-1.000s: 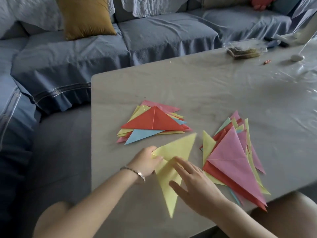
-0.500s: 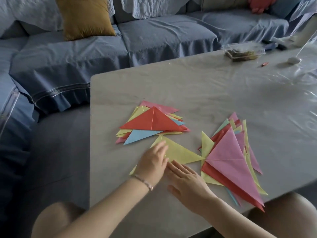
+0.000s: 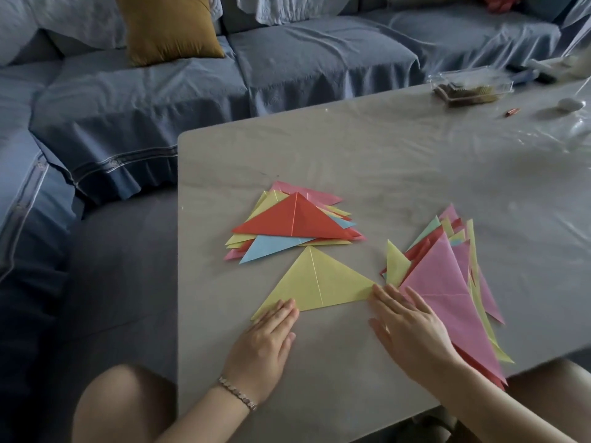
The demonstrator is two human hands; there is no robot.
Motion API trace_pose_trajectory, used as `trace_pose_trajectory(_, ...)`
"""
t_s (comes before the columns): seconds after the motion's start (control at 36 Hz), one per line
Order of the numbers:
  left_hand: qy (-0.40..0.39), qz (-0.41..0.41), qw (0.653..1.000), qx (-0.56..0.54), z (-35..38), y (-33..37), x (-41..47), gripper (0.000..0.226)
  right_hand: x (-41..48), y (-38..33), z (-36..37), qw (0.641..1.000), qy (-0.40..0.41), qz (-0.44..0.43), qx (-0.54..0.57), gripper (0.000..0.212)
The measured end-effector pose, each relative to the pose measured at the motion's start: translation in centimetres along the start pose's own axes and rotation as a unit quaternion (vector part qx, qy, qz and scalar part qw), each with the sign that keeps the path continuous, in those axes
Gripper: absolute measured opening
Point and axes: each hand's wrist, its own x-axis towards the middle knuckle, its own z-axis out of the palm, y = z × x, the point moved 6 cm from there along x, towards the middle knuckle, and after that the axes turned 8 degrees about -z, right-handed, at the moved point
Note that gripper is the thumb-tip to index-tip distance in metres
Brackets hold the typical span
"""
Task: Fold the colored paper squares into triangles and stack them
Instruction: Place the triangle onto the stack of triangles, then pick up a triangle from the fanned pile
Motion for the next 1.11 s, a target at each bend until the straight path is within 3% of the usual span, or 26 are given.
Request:
trace_pose_trajectory(0.28,0.01,-0.063,0.998,0.001,-1.2,-4.3,-2.7,0.06,-0.9,1.6,-0.1,0.999,-0.011,0.045,-0.017,0.077)
trace_pose_trajectory(0.44,0.11,-0.076,0.991,0.015,-2.4,-4.1,-2.2,0.065,-1.1,1.6,0.3,0.998,-0.047,0.042,-0.018,0.077)
trace_pose_trajectory(0.56,0.152,-0.124,0.98,-0.019,-4.0,-3.7,-0.9,0.018,-1.3,1.3,0.4,0.999,-0.041,0.035,-0.008,0.078)
trace_pose_trajectory(0.58,0.141,-0.143,0.979,-0.027,-4.2,-3.5,-0.4,0.008,-1.2,1.1,0.3,0.999,-0.03,0.029,-0.004,0.076)
trace_pose_trajectory(0.69,0.049,-0.19,0.981,-0.012,-4.2,-2.0,1.7,0.045,-0.9,1.3,-1.7,0.997,0.059,0.02,0.041,0.038)
trace_pose_trajectory(0.78,0.016,-0.21,0.977,0.039,-3.7,-1.4,2.6,0.053,-1.3,3.5,-3.0,0.987,0.102,0.086,0.087,0.051)
trace_pose_trajectory(0.94,-0.047,-0.273,0.96,-0.03,-2.9,-2.1,3.7,0.053,-2.4,7.0,-2.4,0.975,-0.081,0.193,0.078,0.081)
trace_pose_trajectory(1.06,-0.07,-0.298,0.948,-0.085,-3.0,-2.5,4.0,0.046,-2.5,6.9,-2.1,0.983,-0.081,0.155,0.052,0.062)
trace_pose_trajectory(1.11,-0.069,-0.286,0.952,-0.087,-3.3,-2.2,4.0,0.03,-2.6,7.0,-2.1,0.985,-0.071,0.152,0.049,0.052)
